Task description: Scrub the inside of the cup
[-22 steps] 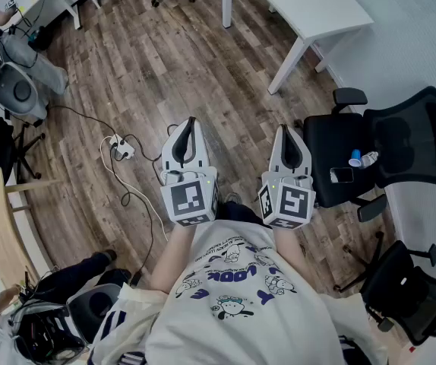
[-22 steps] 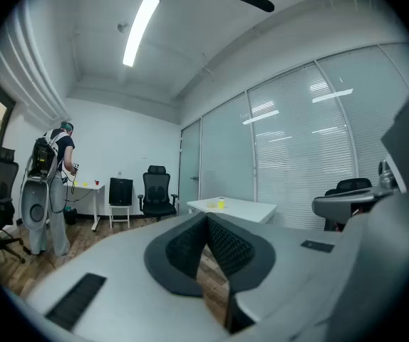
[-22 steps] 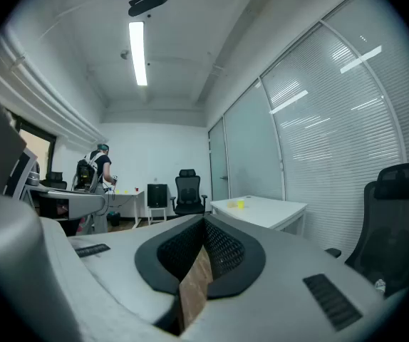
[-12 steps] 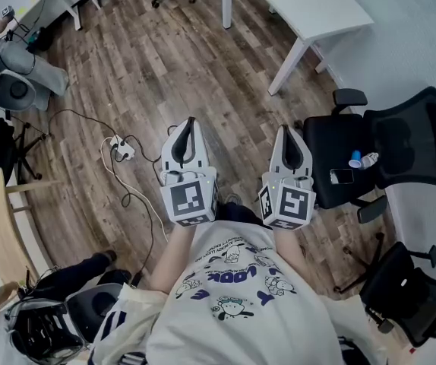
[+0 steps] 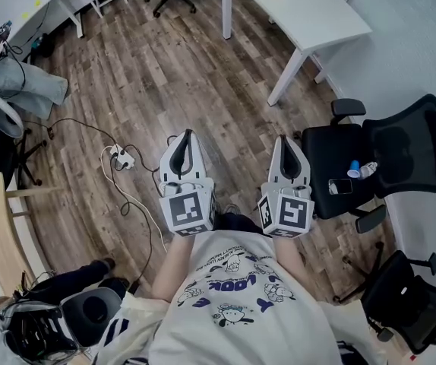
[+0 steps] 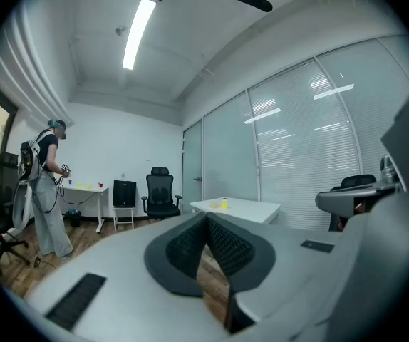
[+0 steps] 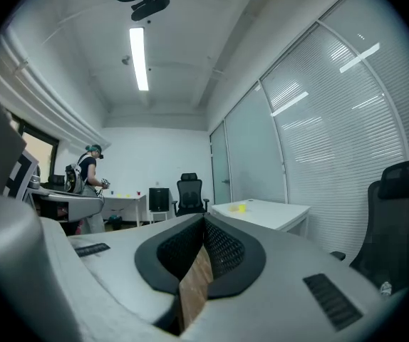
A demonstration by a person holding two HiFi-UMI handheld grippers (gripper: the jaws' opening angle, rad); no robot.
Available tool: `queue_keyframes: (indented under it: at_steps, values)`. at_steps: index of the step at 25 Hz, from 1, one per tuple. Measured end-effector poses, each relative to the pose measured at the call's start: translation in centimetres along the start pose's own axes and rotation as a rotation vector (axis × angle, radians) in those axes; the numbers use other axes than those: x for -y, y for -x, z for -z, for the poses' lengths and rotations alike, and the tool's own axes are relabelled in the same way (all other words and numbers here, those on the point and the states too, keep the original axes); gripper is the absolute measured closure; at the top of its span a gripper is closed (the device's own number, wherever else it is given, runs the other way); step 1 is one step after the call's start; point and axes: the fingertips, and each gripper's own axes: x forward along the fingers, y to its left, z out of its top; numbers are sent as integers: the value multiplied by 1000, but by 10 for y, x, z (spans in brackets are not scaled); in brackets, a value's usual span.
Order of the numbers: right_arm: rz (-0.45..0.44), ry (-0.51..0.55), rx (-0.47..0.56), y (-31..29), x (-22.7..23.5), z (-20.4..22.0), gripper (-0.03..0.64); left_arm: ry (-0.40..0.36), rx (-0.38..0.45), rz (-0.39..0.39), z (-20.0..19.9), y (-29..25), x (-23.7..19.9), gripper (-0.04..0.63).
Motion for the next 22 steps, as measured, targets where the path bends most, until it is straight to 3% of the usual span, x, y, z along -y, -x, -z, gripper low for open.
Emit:
queue_keyframes:
  at_steps: [14, 22]
  values:
    - [3, -17, -43, -14, 7, 12, 584, 8, -24, -20, 7, -12, -8, 563]
    - [34, -18, -64, -64, 9, 21, 586, 38, -45, -5, 12, -65, -30, 563]
